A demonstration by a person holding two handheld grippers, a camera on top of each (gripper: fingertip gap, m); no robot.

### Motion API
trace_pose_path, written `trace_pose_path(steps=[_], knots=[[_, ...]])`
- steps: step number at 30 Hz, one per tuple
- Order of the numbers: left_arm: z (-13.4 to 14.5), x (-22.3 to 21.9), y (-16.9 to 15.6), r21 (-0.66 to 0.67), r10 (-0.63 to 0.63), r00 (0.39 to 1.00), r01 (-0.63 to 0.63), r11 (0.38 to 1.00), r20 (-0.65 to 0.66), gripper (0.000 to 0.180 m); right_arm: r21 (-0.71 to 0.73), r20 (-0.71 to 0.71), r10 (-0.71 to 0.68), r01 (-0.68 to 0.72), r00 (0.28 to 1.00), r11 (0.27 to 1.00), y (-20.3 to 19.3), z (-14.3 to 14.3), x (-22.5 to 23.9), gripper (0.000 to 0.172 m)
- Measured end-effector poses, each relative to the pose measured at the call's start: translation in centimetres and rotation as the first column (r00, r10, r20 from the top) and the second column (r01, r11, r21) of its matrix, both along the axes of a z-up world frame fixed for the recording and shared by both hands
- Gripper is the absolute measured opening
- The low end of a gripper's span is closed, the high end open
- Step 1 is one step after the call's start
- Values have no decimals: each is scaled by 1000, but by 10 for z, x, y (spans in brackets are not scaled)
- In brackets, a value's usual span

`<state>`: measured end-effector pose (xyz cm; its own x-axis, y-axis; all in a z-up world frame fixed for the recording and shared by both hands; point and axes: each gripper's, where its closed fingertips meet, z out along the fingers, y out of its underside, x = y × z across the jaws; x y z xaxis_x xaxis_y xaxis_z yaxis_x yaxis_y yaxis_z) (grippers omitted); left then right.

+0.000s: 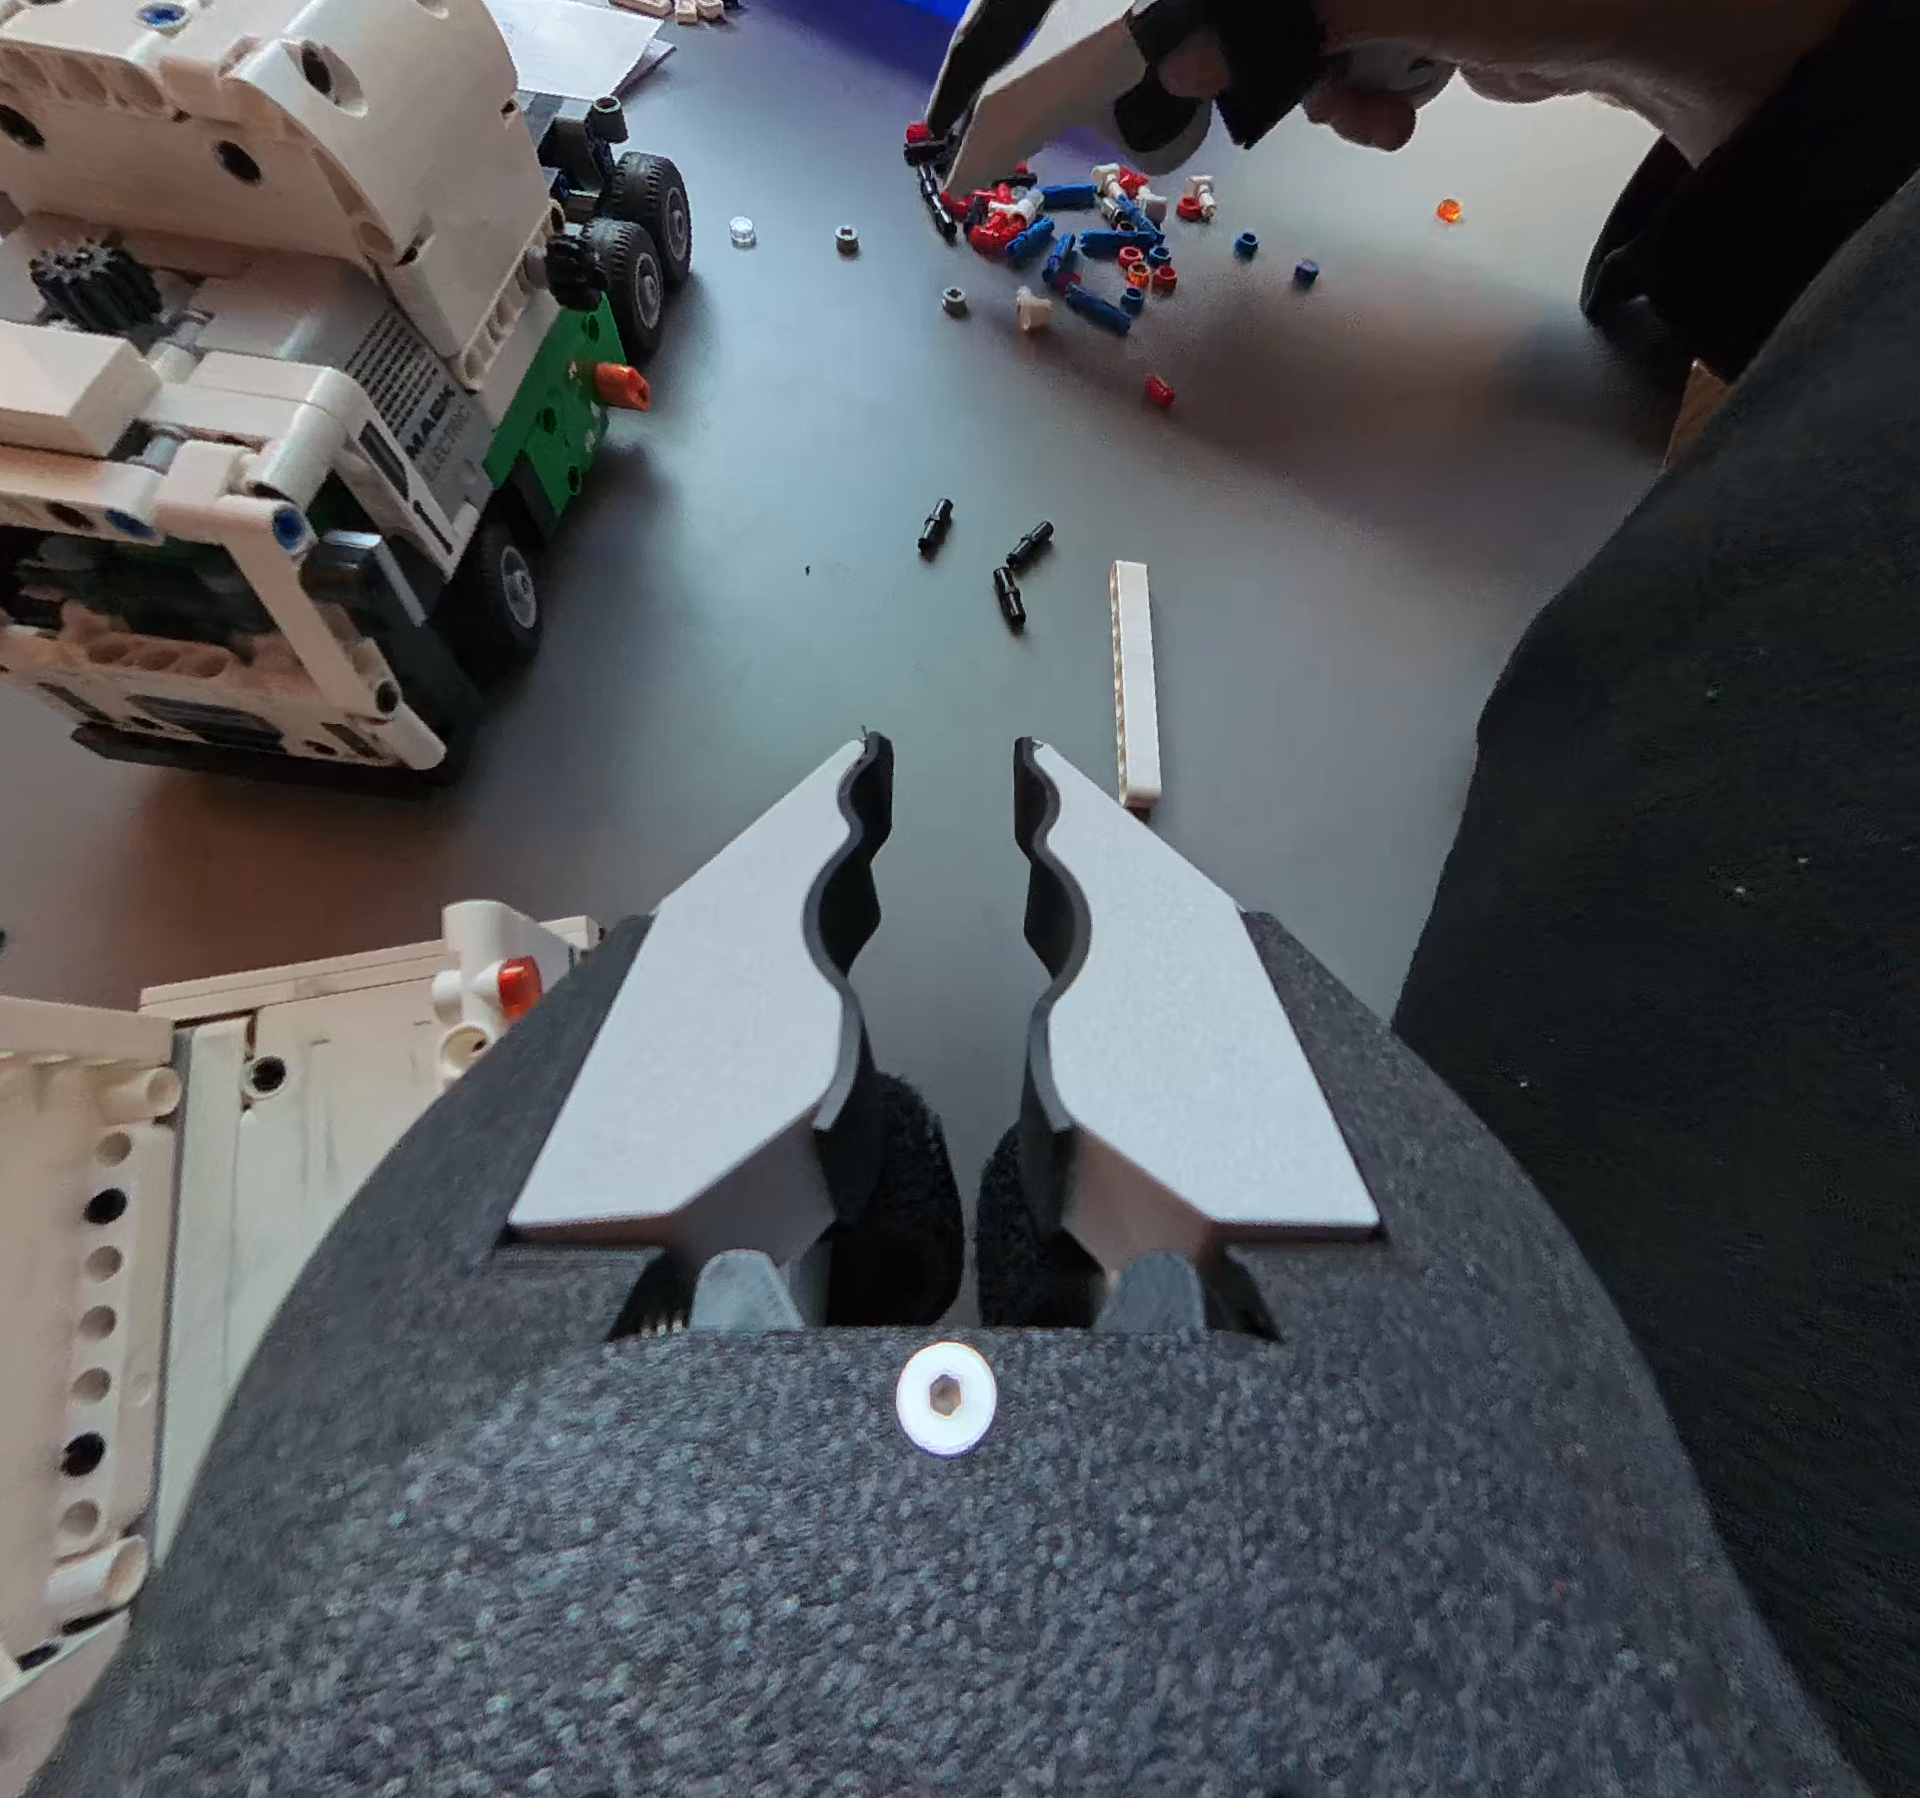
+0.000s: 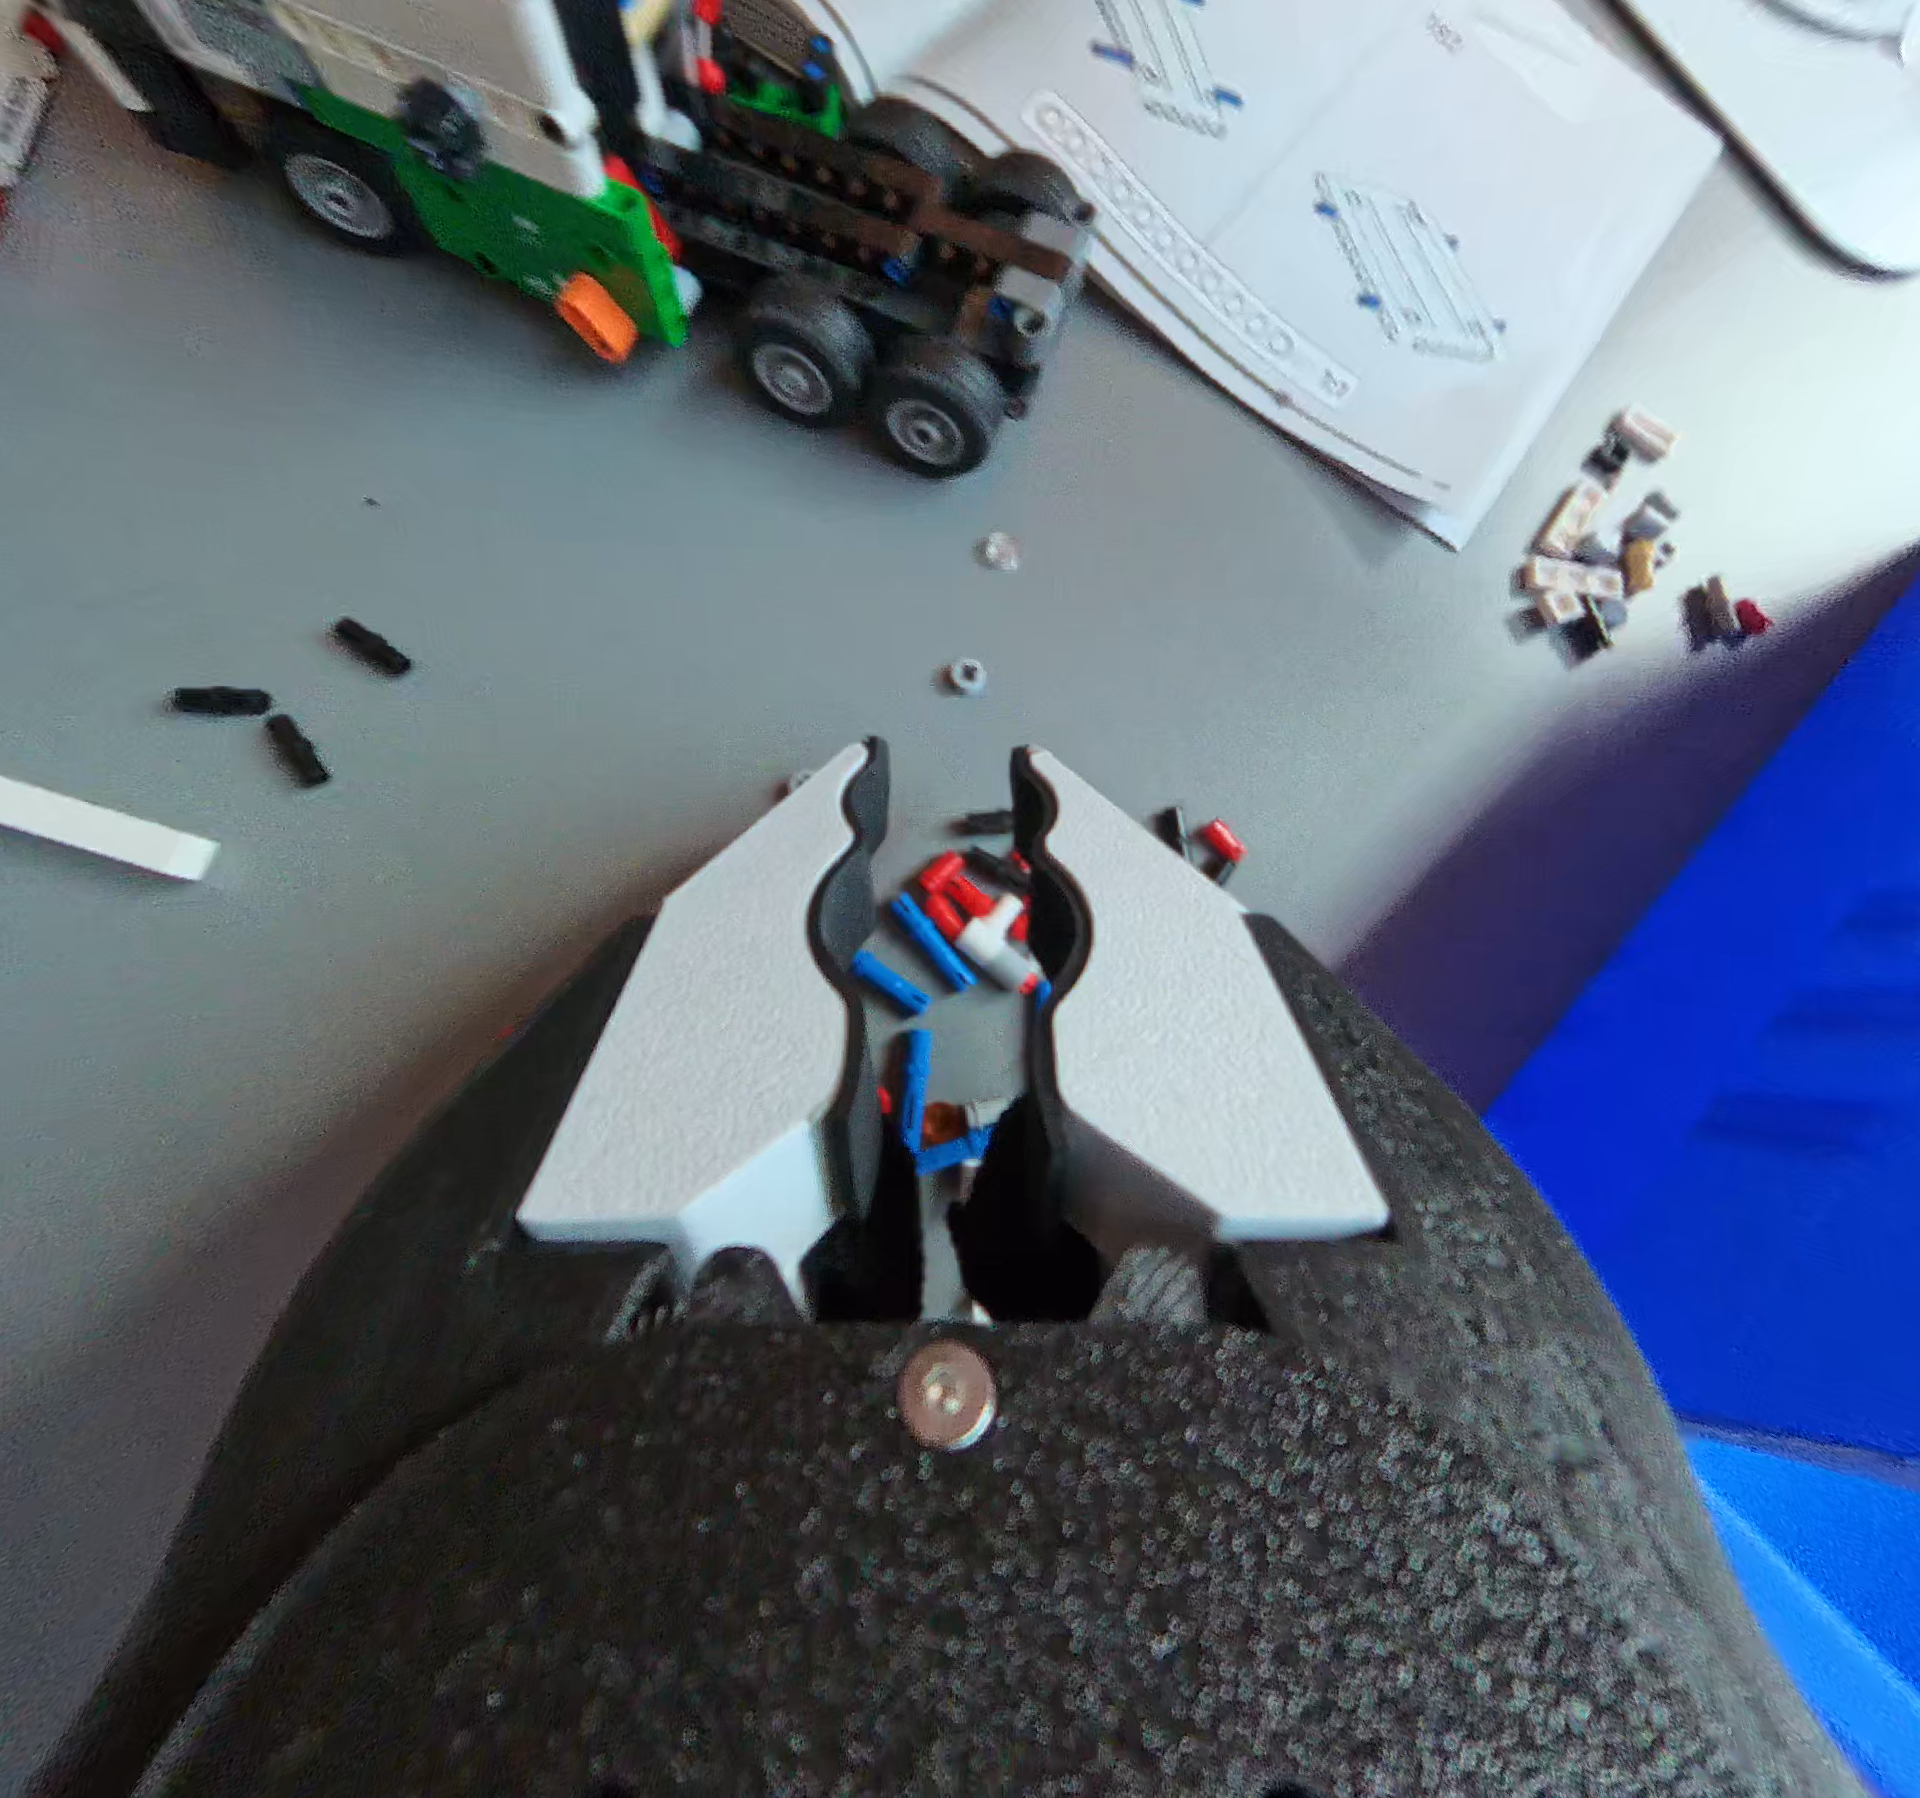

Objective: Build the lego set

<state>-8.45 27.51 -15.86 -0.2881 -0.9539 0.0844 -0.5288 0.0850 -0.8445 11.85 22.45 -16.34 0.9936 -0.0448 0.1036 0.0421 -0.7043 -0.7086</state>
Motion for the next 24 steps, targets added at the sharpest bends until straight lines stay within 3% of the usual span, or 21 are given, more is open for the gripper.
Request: trace_pose_path(steps=[7,21,24], knots=[[-3,4,1,24,-25,1000,25,999,-19,22,-89,42,25,-22,999,996,-4,-22,11,20],[-2,3,0,21,-23,1000,24,999,-17,22,-79,-59,43,-47,997,996,-6,-26,11,15],[0,2,1,19,-14,1000,14,1000,-13,22,-36,-46,70,-72,996,997,-1,-15,3,15]])
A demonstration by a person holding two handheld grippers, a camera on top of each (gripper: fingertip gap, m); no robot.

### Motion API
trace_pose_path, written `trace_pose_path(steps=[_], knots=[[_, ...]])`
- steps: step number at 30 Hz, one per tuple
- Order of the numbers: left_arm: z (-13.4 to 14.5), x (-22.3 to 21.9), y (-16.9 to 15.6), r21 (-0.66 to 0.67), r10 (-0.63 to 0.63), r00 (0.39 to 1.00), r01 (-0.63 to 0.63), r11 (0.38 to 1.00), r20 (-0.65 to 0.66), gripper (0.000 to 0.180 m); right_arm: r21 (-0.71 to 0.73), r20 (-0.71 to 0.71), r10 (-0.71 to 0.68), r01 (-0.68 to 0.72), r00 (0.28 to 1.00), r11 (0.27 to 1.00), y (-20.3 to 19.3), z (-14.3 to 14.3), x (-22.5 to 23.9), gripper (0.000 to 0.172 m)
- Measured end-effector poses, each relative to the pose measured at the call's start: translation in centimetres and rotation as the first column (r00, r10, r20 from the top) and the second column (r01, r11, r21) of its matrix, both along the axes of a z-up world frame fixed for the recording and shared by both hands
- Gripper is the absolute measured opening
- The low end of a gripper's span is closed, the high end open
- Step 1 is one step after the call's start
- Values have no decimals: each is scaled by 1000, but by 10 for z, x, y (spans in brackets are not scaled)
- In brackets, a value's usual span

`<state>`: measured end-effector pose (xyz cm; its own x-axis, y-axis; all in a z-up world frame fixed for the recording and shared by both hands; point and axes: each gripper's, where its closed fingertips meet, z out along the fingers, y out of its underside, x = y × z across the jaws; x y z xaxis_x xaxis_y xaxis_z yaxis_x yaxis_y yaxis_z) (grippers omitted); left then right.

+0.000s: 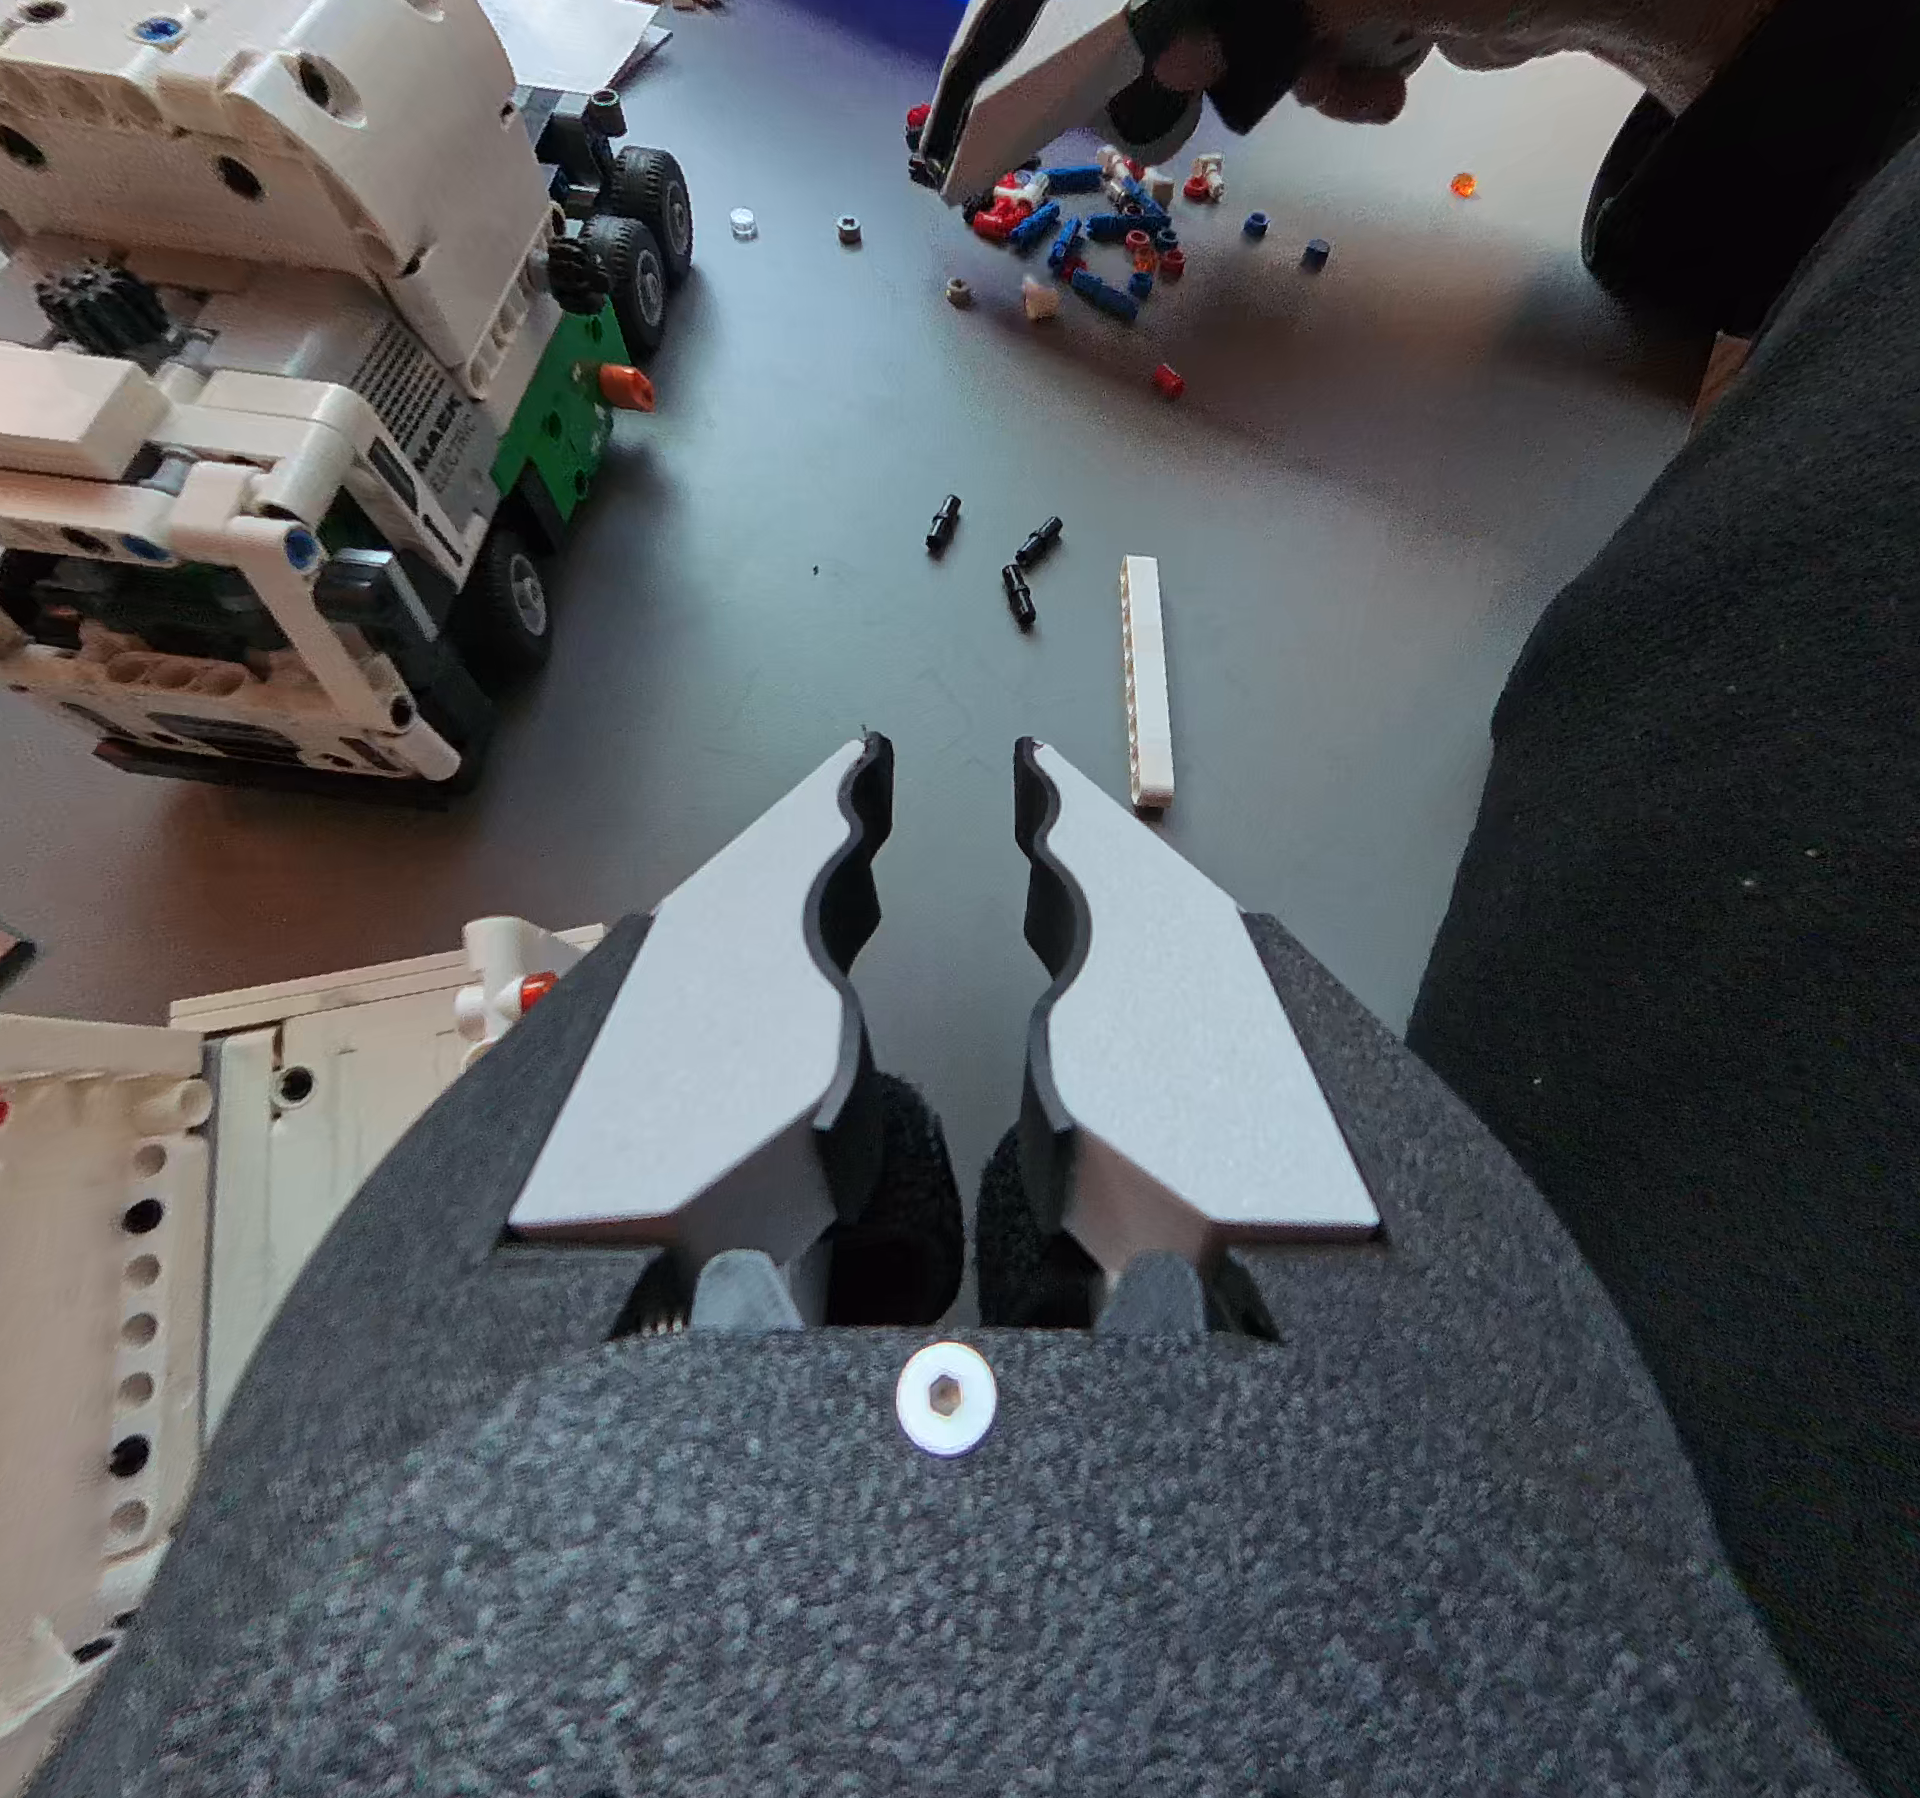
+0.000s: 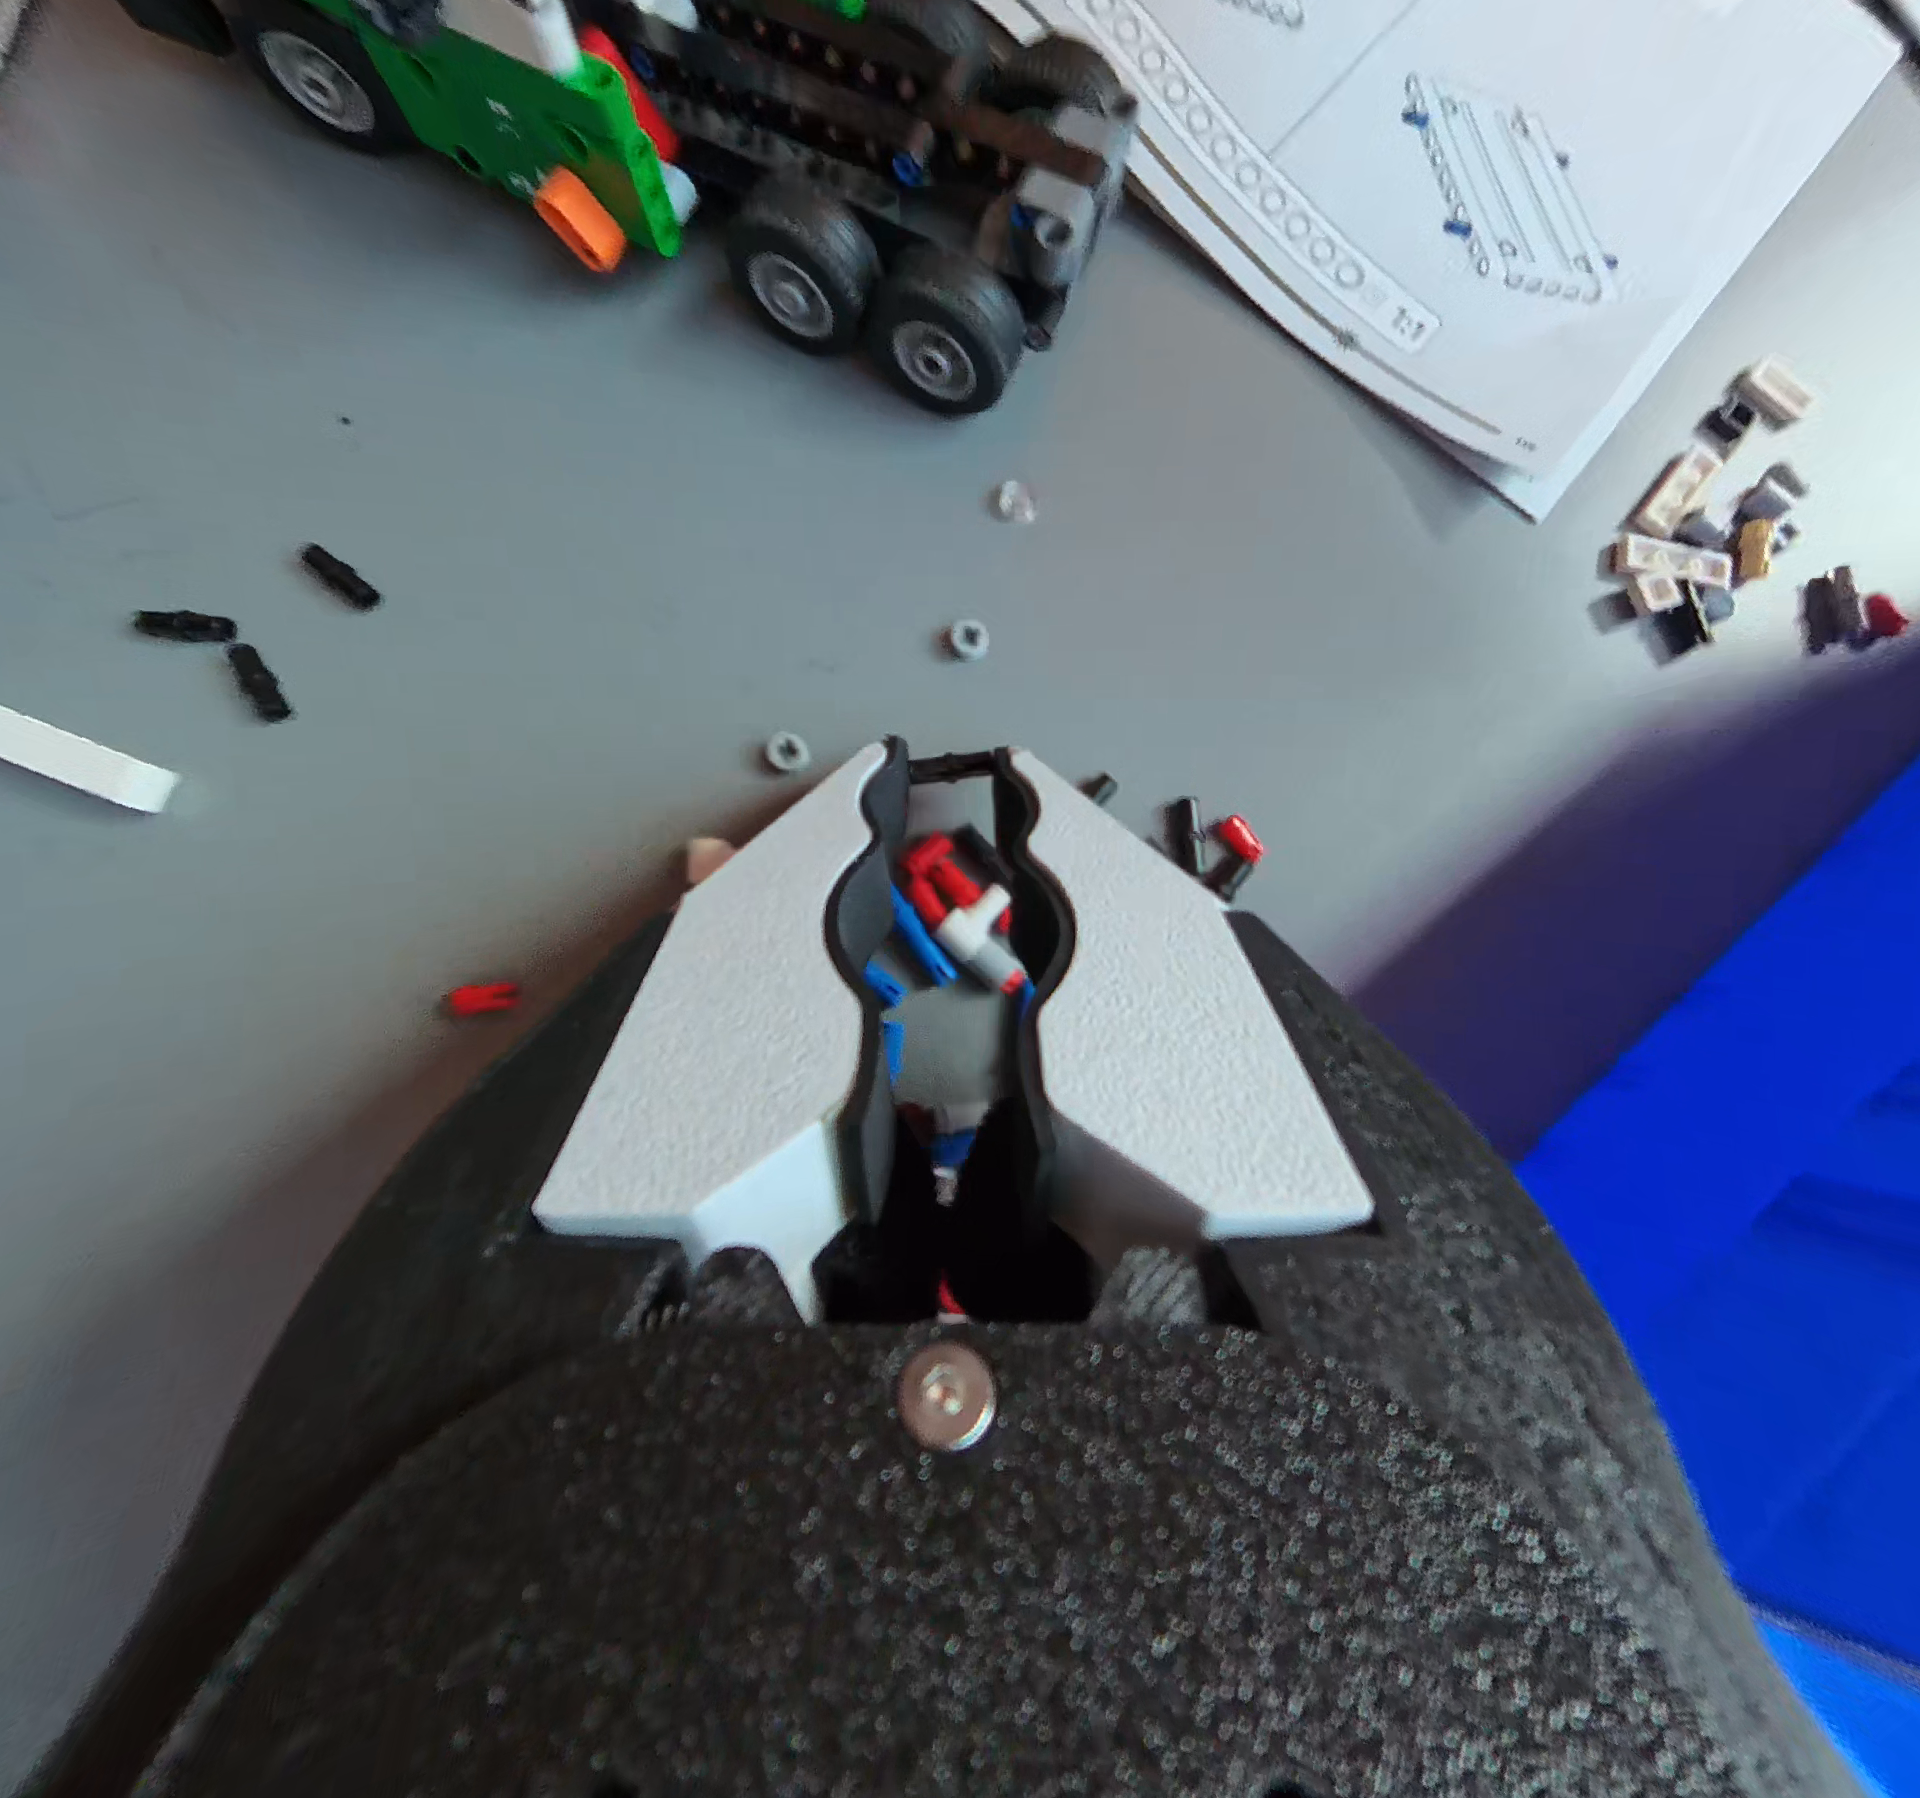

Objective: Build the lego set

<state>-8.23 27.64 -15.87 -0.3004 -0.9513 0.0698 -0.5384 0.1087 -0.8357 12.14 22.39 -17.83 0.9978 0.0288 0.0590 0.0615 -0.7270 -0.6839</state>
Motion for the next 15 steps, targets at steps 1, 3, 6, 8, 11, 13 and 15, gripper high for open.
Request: trace_pose_path(steps=[1,3,6,8,11,13,15], knots=[[0,0,1,1,4,1000,-4,1000,0,22,34,-18,37,-36,999,999,5,9,-11,15],[1,-1,2,2,12,1000,-12,1000,-1,22,130,-90,169,-157,982,979,18,31,-54,14],[1,-2,1,9,15,1000,-15,1000,-3,22,120,-194,384,-366,903,923,24,29,-128,14],[-1,-4,2,19,20,1000,-20,1000,-9,22,81,-188,441,-434,877,897,24,16,-151,14],[-3,-7,1,20,26,1000,-26,999,-16,22,28,-209,453,-457,867,889,21,2,-162,14],[-4,-9,1,21,29,999,-29,999,-20,22,5,-198,455,-463,868,886,17,0,-163,14],[-4,-10,0,19,29,999,-29,999,-18,22,-12,-200,442,-453,874,891,13,0,-161,14]])
